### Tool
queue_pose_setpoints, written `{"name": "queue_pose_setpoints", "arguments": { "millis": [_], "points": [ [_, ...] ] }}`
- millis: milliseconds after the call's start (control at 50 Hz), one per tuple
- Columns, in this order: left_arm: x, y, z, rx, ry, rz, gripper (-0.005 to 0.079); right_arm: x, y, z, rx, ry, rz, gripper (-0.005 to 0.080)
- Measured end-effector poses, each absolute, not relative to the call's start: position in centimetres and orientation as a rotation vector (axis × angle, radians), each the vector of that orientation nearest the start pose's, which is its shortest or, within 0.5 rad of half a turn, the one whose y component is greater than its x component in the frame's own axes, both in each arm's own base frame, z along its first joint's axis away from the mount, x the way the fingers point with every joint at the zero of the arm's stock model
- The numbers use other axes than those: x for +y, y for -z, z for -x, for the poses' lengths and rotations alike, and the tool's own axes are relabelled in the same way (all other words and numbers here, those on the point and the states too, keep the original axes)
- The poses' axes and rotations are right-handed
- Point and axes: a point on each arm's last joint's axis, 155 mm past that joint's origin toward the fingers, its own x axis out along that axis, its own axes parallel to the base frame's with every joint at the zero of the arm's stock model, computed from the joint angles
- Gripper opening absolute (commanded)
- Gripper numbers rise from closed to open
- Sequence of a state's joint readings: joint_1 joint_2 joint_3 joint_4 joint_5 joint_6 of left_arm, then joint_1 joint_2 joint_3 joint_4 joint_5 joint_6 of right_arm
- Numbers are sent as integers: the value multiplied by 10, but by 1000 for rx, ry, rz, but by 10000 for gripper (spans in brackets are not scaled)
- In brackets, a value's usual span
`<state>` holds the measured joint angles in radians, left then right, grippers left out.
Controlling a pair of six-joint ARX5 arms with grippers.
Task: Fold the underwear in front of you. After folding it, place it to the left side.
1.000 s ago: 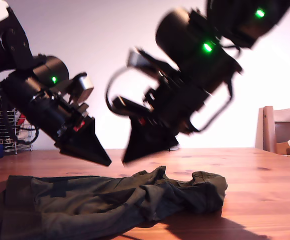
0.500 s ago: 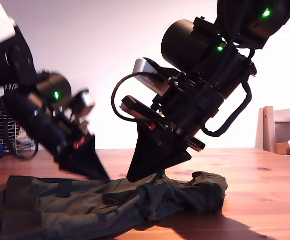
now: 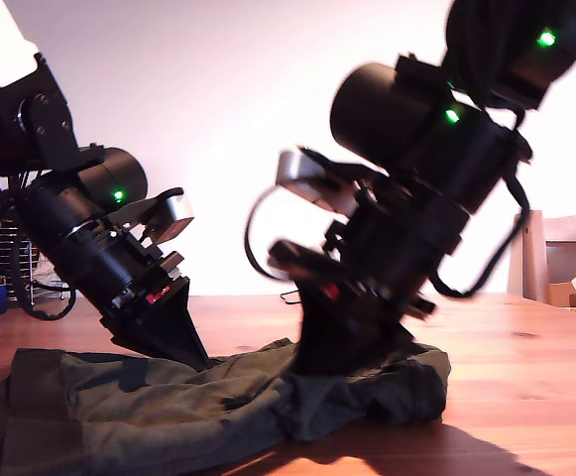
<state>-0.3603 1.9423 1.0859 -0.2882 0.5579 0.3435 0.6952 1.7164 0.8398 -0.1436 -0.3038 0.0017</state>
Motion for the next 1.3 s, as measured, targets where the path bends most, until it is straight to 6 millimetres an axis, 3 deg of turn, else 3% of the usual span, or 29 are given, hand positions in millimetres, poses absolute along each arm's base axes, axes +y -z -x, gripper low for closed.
{"name": "queue_pose_setpoints", "arguments": {
  "millis": [200, 560, 960, 1300],
  "points": [
    [-231, 1, -349, 1054, 985, -165, -24, 286, -7, -268, 1029, -899, 213, -12],
    [-216, 3, -343, 1157, 909, -90, -24, 254, -6, -299, 994, -832, 242, -12],
    [-213, 3, -340, 1194, 885, -63, -24, 263, 1, -289, 1020, -901, 240, -12],
    [-204, 4, -328, 1288, 826, -27, -24, 255, 1, -303, 950, -871, 408, -12]
  ]
}}
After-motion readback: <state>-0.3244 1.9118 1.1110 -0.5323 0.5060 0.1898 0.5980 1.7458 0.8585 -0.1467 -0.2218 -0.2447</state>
